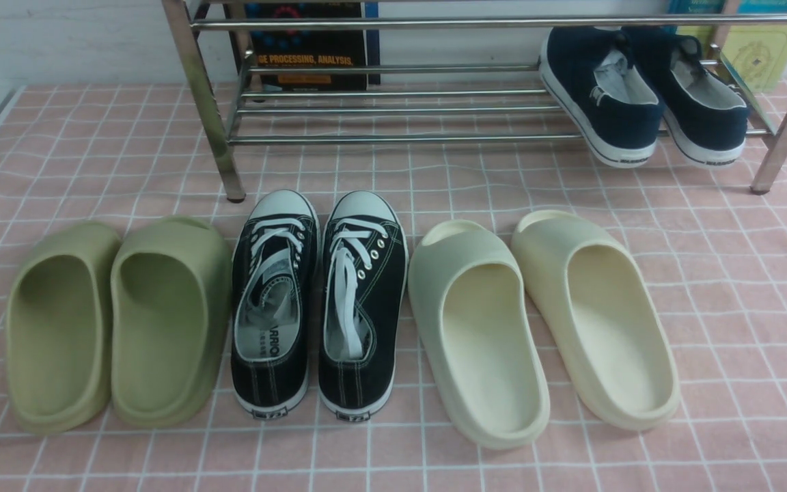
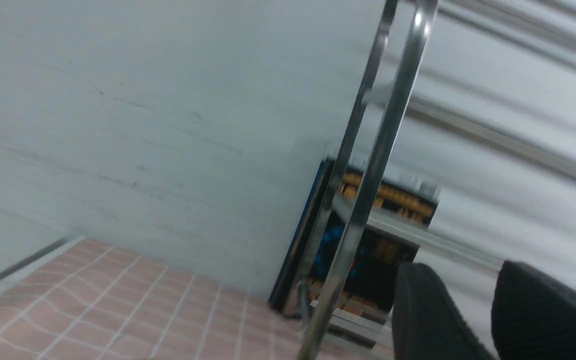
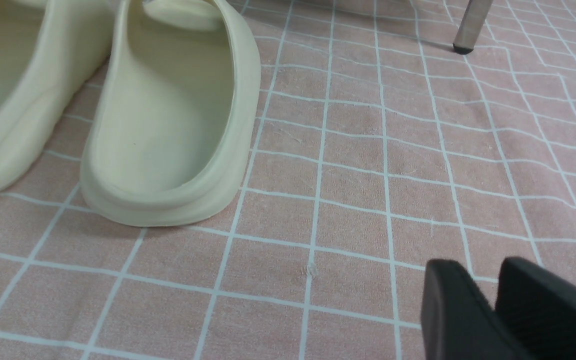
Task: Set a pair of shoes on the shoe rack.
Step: Use the left arm to grab the shoe closest to it
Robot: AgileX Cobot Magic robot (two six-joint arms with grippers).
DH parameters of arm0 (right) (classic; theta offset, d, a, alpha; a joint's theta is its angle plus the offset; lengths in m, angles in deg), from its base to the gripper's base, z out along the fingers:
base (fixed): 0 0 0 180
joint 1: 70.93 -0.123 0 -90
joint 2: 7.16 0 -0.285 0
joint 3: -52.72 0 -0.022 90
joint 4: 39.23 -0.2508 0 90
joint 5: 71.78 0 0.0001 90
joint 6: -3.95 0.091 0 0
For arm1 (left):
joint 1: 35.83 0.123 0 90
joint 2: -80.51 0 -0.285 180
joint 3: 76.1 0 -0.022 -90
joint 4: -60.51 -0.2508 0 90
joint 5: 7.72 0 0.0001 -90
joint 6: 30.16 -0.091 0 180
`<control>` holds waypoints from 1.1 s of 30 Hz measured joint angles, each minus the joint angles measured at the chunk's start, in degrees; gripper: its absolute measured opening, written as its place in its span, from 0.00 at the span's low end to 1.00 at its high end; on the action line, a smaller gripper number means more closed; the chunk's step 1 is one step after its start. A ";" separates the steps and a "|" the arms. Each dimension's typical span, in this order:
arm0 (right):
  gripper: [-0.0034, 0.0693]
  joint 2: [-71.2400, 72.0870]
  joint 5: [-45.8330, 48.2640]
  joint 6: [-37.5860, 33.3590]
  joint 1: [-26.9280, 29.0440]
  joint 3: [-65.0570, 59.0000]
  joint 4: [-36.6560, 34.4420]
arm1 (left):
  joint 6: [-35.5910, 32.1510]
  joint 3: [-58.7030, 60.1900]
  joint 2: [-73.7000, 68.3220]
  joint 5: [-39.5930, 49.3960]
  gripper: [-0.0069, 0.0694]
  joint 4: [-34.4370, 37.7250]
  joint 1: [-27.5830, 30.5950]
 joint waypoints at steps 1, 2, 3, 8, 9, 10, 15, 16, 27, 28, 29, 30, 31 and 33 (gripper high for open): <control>0.26 0.00 0.00 0.00 0.00 0.00 0.00 | 3.28 0.00 0.00 -2.98 0.40 1.27 0.00; 0.26 0.00 0.00 0.00 0.00 0.00 0.00 | 3.28 0.00 0.00 -3.47 0.40 1.43 0.00; 0.27 0.00 0.00 0.00 0.00 0.00 0.00 | 6.40 0.00 0.00 -5.82 0.40 2.07 0.00; 0.28 0.00 0.00 0.00 0.00 0.00 0.00 | 10.26 -4.70 0.00 0.88 0.31 4.34 0.00; 0.28 0.00 0.00 0.00 0.00 0.00 0.00 | 8.56 -6.57 -0.06 3.89 0.28 4.42 0.00; 0.28 0.00 0.00 0.00 0.00 0.00 0.00 | 7.21 -8.65 -0.39 6.78 0.23 4.42 0.00; 0.29 0.00 0.00 0.00 0.00 0.00 0.02 | -3.18 -22.11 -8.83 22.35 0.10 4.42 0.00; 0.29 0.00 0.00 0.00 0.00 0.00 0.02 | -4.01 -24.78 -11.33 25.54 0.09 4.42 0.00; 0.32 0.00 0.00 0.00 0.00 0.00 0.02 | -10.41 -49.60 -54.03 68.09 0.09 3.27 0.00; 0.32 0.00 0.00 0.00 0.00 0.00 0.02 | -10.58 -50.08 -55.55 68.71 0.09 3.48 0.00; 0.32 0.00 0.00 0.00 0.00 0.00 0.02 | -11.22 -50.95 -58.57 71.21 0.10 4.77 0.00; 0.32 0.00 0.00 0.00 0.00 0.00 0.02 | -12.61 -52.08 -63.37 73.47 0.10 6.52 -0.21; 0.32 0.00 0.00 0.00 0.00 0.00 0.02 | -12.80 -52.33 -64.58 73.65 0.11 6.72 -0.39; 0.33 0.00 0.00 0.00 0.00 0.00 0.02 | -14.25 -53.40 -69.86 73.34 0.13 8.63 -2.43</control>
